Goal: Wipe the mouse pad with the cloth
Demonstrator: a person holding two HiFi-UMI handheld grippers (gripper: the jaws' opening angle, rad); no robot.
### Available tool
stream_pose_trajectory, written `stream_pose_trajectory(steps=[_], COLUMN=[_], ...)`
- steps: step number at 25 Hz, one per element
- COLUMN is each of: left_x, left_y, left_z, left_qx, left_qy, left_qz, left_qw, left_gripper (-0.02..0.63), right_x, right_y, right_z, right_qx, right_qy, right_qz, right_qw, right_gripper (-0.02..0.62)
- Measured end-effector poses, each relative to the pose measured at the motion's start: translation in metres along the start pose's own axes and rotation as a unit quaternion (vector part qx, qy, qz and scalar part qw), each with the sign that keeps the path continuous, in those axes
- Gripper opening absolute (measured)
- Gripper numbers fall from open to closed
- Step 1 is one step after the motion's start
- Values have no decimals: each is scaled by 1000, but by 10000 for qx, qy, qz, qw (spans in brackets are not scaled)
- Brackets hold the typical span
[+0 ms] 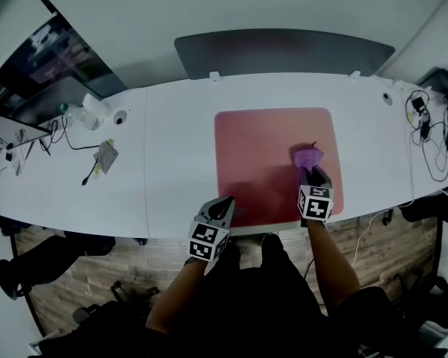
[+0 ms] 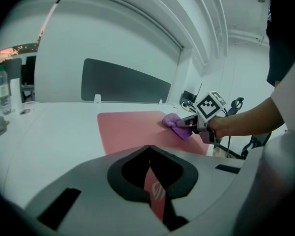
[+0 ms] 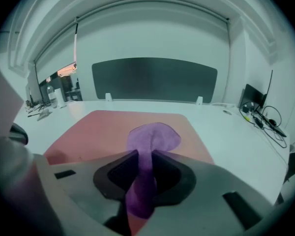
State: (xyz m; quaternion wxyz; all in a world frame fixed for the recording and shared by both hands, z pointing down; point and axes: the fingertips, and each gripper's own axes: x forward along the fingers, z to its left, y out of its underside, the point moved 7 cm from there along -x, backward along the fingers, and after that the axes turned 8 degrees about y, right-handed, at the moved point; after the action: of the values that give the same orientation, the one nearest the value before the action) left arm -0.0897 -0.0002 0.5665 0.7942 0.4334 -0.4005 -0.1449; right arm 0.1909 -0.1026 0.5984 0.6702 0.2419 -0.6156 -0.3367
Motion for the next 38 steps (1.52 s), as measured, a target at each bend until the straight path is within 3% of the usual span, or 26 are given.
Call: stream_pose_trajectory(steps=[5, 10, 15, 19, 27, 38], left_x=[-21, -48, -72, -78, -76, -35], left_y=[10, 24, 40, 47, 49, 40], left_z=[17, 34, 49, 57, 32, -17], left_qx=[-45, -26, -125, -132, -167, -151], left_qy=[-100, -185, -264, -309, -373, -281], left_qz=[-57, -74, -105, -77, -79, 20], left_qw=[9999, 9998, 9995, 9994, 9991, 9995], left_gripper=[21, 21, 21, 21, 21, 21], right_x=[-23, -47, -65, -70, -66, -62], right_y=[8, 19, 31, 38, 49, 56], right_z=[81, 160, 217, 242, 237, 162], right_qx=[-250, -846, -1047, -1183, -1330, -1366], right_qy=[-600, -1196, -1586, -1666, -1761, -1604], right_qz=[4, -61, 39, 77, 88, 147], right_qw=[9979, 9892, 9818, 9789, 9753, 9774], right_gripper=[92, 92, 92, 92, 92, 92])
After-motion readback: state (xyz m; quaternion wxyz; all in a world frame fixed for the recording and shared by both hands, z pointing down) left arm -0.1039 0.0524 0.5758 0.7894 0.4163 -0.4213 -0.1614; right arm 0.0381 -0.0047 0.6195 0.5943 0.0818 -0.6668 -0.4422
